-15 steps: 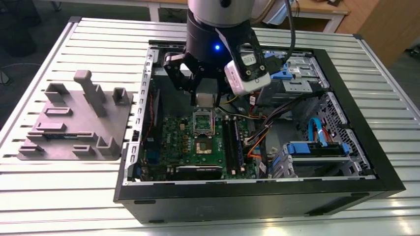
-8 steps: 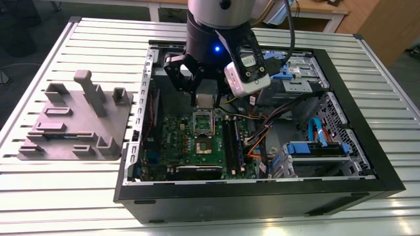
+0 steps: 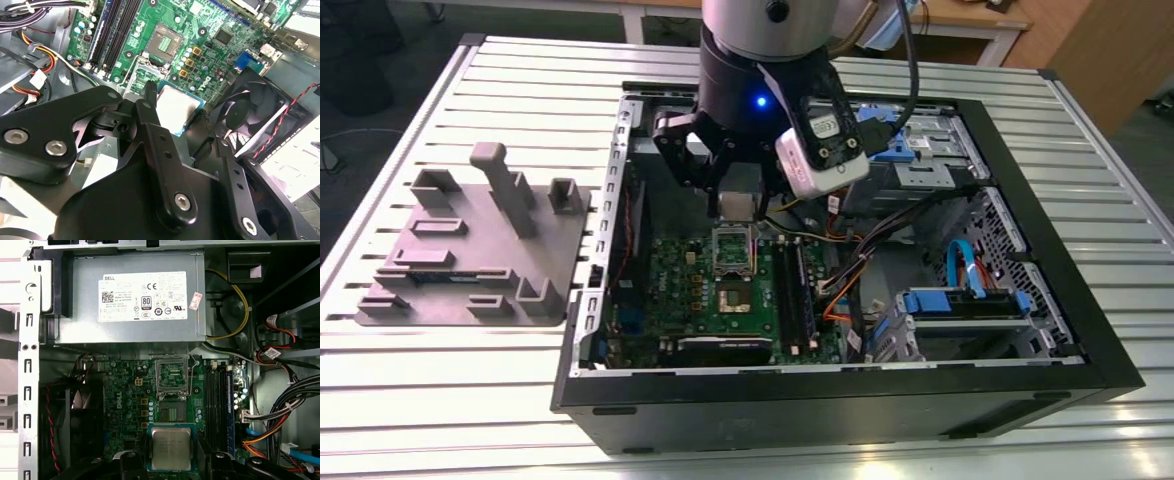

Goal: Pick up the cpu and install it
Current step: 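Place the cpu into insertion slot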

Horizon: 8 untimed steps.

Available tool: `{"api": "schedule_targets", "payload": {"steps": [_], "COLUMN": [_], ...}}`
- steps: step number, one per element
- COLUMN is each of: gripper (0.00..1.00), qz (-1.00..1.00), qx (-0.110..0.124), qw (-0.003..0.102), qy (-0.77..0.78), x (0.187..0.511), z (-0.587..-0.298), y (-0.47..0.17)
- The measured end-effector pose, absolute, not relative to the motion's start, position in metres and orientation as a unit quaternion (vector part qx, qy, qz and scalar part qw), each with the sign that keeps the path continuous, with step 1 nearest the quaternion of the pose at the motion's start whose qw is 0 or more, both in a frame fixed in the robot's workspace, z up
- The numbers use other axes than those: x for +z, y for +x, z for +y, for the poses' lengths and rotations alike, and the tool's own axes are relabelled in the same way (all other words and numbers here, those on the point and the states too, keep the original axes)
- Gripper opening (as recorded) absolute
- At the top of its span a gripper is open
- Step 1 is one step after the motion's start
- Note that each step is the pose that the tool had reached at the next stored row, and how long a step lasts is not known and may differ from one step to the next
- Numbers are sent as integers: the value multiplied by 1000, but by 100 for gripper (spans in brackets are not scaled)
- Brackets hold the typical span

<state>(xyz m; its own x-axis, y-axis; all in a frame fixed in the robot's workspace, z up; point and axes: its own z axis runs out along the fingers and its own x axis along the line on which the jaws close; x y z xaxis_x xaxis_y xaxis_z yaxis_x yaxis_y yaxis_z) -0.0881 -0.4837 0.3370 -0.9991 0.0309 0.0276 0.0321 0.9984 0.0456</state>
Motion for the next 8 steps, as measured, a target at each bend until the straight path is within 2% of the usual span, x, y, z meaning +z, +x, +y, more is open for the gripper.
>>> {"api": "schedule_targets", "payload": {"steps": [8], "gripper": [47], "qz": [-1000], "qx": [-23], "qw": [14], "qy": [-16], "x": [330], "z": [-485], "y": [-88]}}
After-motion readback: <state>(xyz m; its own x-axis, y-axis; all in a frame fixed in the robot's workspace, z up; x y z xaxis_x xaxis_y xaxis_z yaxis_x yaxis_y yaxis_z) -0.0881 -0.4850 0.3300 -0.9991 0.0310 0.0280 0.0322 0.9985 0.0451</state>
